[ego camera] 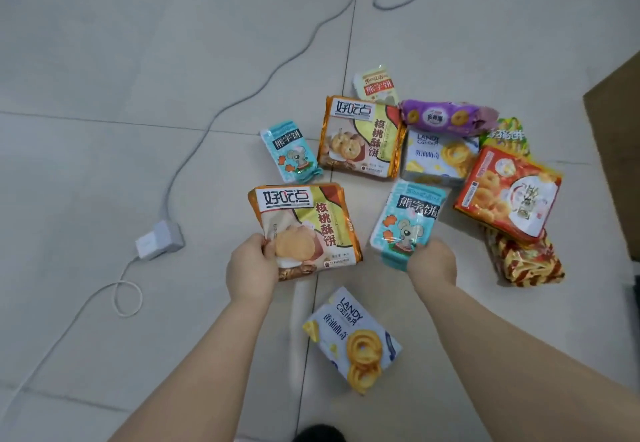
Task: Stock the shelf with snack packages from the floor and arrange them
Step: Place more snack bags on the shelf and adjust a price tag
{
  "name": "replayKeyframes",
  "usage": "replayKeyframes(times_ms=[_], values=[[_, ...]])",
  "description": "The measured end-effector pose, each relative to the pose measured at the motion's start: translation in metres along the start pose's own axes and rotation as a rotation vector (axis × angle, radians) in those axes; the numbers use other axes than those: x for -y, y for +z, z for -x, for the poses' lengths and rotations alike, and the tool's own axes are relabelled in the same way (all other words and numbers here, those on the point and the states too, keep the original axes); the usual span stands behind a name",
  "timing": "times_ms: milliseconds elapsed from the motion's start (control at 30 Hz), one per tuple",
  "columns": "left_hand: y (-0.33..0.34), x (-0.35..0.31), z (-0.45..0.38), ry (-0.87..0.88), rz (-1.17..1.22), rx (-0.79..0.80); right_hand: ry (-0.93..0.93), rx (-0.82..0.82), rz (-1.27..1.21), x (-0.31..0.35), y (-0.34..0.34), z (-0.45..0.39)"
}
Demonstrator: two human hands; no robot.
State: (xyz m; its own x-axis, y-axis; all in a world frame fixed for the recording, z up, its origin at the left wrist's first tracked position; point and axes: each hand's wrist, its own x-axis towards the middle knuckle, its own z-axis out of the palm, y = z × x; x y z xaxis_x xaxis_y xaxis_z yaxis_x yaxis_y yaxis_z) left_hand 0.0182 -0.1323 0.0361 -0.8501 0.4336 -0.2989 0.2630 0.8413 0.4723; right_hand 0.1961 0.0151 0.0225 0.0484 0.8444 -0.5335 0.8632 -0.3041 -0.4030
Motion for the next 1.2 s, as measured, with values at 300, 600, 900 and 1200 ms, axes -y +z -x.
replayKeyframes(times_ms=[300, 600, 900, 1200], values=[[-0.290, -0.196, 0.116, 0.205, 0.175, -0.120, -0.294, -0.256, -0.191, 0.112, -0.297, 0.189], [-0.537, -0.427, 0.203, 0.582, 0.415, -0.296, -0.402, -0.554, -0.496, 0.233, -0.592, 0.357], [-0.664, -0.583, 0.297, 0.966, 0.619, -0.356, -0.491, -0.894, -0.626, 0.242, -0.778, 0.471], [-0.666, -0.669, 0.413, 1.199, 0.812, -0.163, -0.412, -1.303, -0.613, 0.160, -0.869, 0.555]])
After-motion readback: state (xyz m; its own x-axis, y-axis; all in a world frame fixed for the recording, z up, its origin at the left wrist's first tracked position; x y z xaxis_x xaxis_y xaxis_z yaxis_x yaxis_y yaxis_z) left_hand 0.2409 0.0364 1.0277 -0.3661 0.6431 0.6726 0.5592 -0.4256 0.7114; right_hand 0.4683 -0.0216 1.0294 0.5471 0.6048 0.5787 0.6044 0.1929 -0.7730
